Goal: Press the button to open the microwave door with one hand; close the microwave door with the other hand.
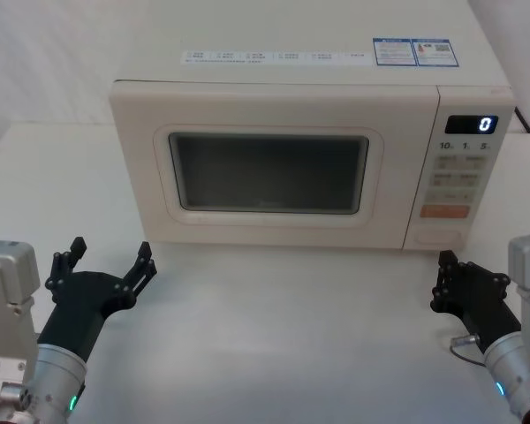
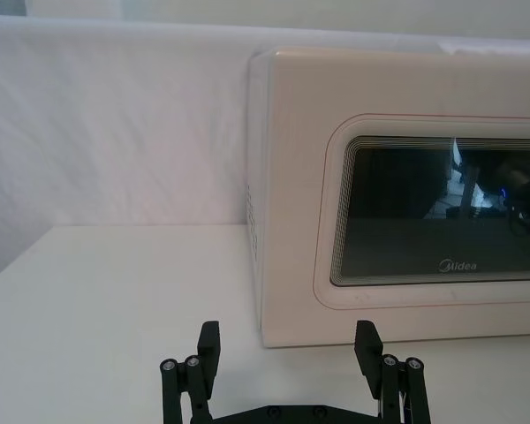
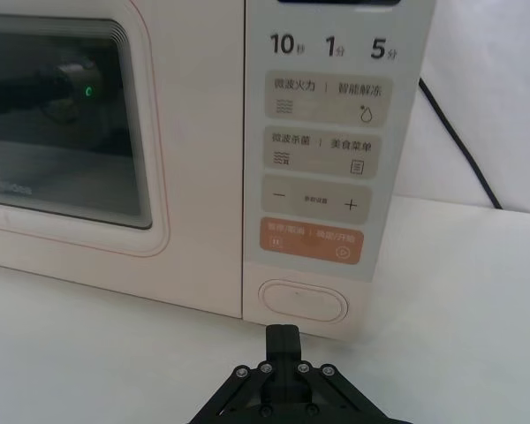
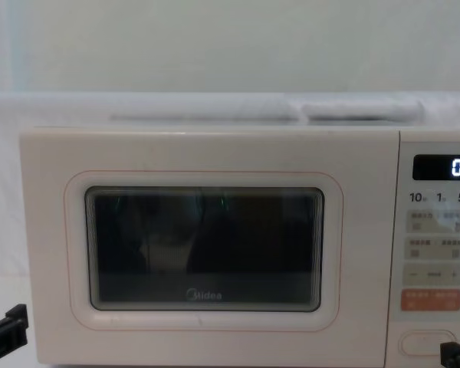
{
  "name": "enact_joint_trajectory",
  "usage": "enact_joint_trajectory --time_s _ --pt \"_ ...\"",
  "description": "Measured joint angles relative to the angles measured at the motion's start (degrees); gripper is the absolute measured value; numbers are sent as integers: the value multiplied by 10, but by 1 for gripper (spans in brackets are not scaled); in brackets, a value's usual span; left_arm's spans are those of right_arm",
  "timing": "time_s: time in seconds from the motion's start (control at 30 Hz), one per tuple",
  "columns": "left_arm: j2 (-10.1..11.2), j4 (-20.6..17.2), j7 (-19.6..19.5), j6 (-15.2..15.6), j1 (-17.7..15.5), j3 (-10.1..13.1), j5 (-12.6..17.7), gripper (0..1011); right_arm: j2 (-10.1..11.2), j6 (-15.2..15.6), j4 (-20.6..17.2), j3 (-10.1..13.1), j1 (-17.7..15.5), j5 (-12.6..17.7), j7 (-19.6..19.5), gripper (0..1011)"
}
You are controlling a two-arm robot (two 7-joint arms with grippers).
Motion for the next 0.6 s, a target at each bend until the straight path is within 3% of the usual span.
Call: enact_joint_trajectory --time_s 0.6 --pt "0 0 0 0 0 0 0 1001 -17 1 66 7 51 -10 12 0"
